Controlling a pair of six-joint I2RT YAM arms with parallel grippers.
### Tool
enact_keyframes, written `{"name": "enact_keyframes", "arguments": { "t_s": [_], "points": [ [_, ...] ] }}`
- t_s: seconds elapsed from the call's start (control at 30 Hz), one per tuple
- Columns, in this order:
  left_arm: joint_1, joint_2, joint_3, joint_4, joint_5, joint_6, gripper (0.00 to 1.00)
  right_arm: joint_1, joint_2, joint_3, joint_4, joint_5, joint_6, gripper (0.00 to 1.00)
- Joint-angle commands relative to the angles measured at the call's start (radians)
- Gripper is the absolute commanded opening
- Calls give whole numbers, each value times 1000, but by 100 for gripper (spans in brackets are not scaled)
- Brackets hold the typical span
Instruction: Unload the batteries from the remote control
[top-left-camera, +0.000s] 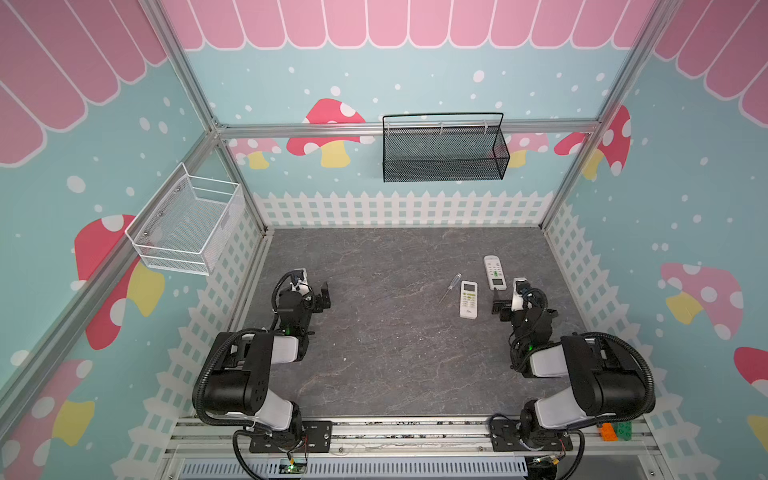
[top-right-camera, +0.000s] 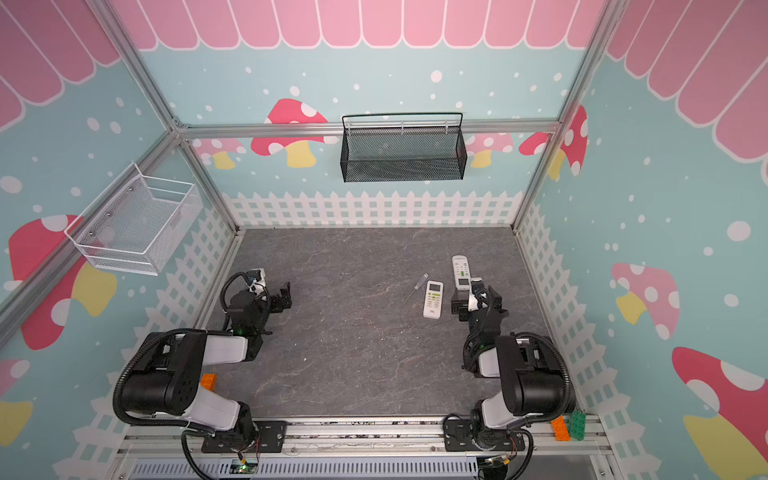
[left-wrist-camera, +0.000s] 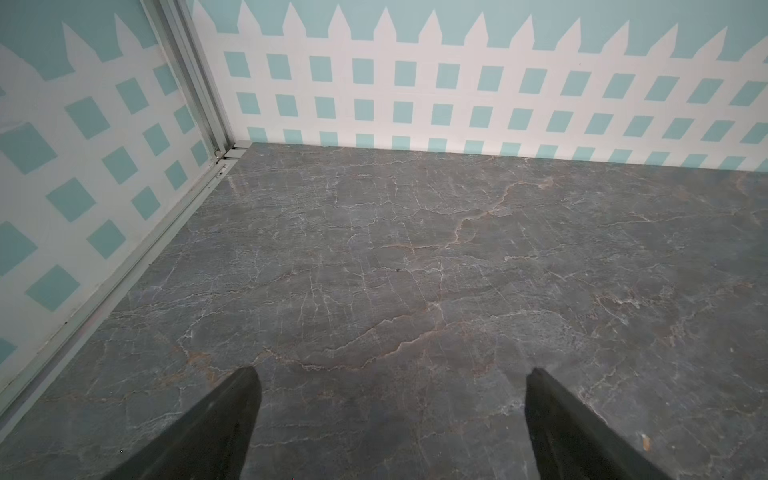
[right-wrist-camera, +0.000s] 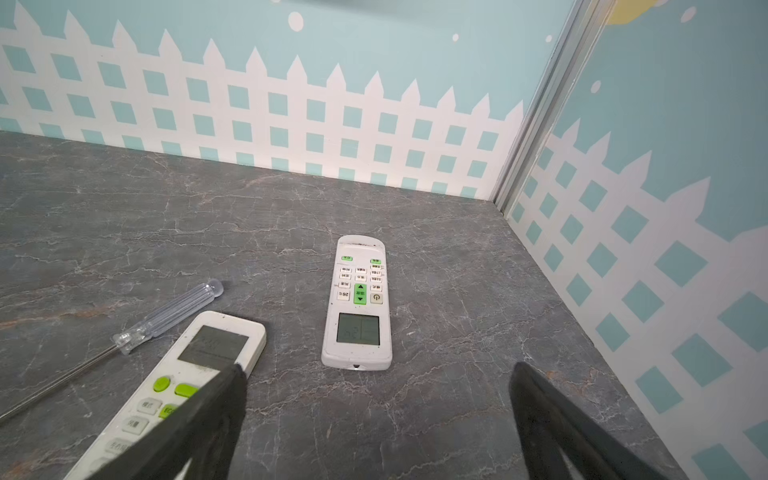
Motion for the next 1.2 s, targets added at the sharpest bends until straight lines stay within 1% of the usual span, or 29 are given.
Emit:
{"name": "enact_keyframes", "arguments": {
  "t_s": [0.0,0.57,0.9,1.0,1.17],
  "points": [
    [0,6,19,6,-12,-20,100,-3,8,5,28,8,4,100],
    [1,3,19,2,-12,-18,100,-3,8,5,28,7,4,100],
    [-10,5,18,8,-35,-14,100,-3,7,2,29,8,2,100],
    [-11,6,18,9,-36,-12,100,-3,10,9,26,-33,-14,100],
    [-12,0,20,-6,-39,-14,100,-11,10,12,17,-50,-10,100]
  ]
}}
